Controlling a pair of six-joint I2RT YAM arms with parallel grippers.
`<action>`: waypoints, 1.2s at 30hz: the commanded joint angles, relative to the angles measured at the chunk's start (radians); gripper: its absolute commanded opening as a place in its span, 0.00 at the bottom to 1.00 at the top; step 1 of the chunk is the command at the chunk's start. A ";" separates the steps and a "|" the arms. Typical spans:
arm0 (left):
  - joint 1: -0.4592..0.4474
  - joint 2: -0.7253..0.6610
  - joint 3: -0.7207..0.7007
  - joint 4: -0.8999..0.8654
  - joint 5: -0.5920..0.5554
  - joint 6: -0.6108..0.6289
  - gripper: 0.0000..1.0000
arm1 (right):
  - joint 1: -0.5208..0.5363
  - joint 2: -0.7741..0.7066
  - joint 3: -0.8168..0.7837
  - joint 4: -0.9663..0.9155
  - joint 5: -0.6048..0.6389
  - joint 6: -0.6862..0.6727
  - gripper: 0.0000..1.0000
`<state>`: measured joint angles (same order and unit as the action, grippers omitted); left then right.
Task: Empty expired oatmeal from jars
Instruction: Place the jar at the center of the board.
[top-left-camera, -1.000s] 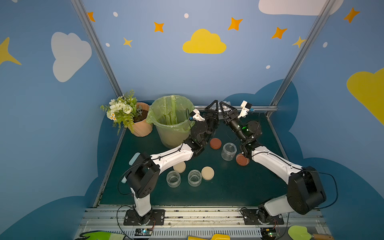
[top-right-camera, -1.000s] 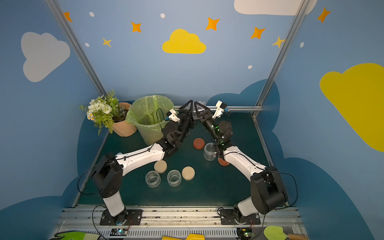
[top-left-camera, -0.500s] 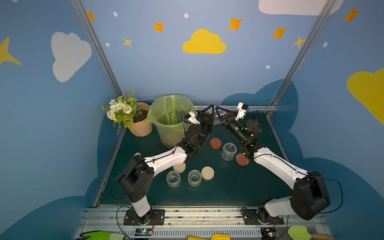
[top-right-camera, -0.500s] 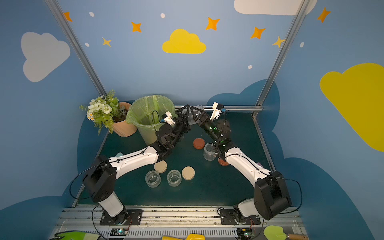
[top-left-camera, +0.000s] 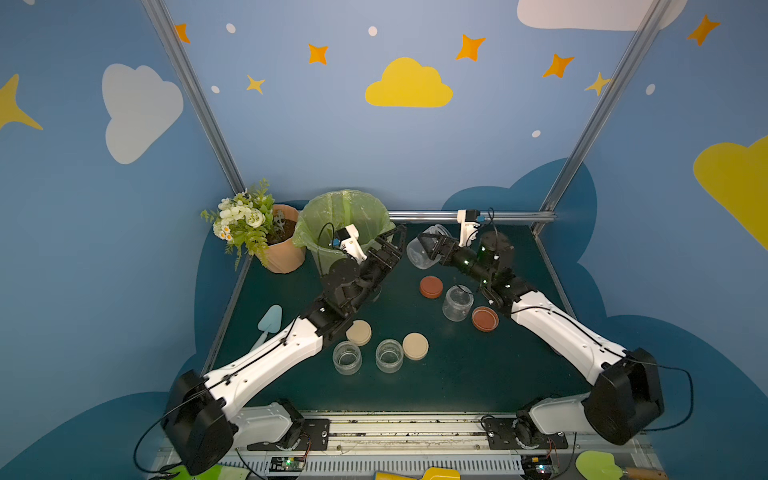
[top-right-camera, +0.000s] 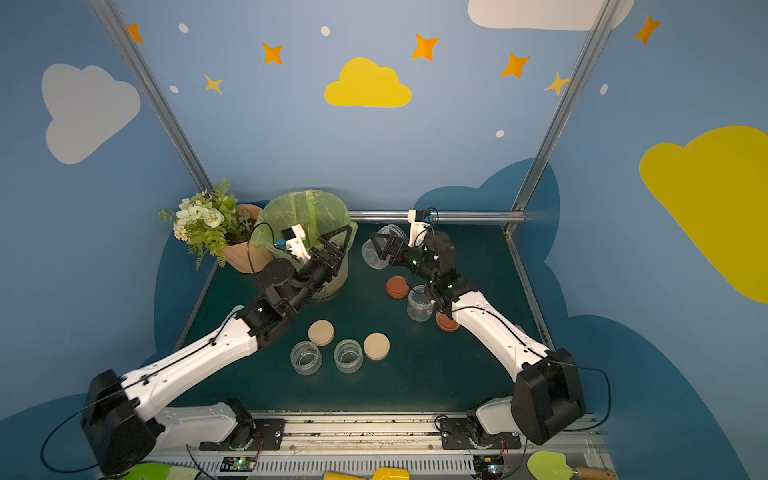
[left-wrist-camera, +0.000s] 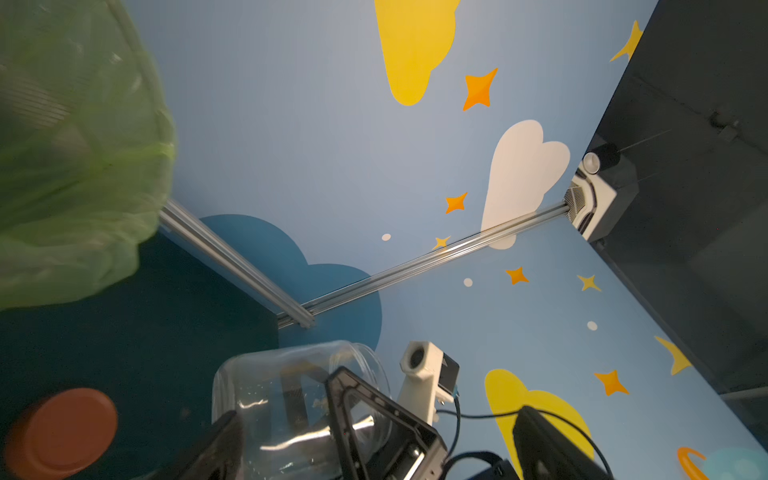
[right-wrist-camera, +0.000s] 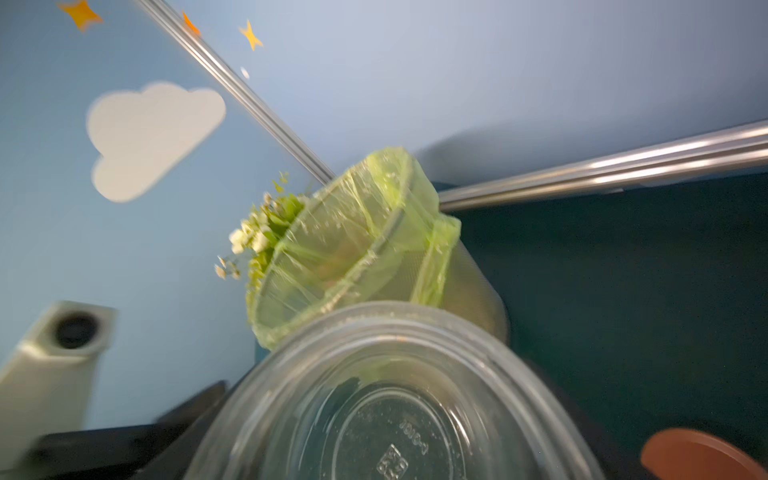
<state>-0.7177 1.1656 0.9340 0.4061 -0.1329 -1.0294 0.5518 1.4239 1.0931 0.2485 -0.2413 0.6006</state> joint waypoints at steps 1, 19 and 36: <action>0.002 -0.113 -0.098 -0.248 -0.090 0.190 1.00 | 0.044 0.064 0.036 -0.070 0.000 -0.189 0.23; 0.005 -0.737 -0.489 -0.674 -0.499 0.353 1.00 | 0.172 0.457 0.001 0.171 0.335 -0.489 0.31; 0.006 -0.826 -0.555 -0.690 -0.584 0.432 1.00 | 0.231 0.515 -0.034 0.198 0.391 -0.502 0.88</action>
<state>-0.7155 0.3492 0.3805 -0.2684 -0.6868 -0.6308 0.7765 1.9442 1.0634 0.4179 0.1349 0.0883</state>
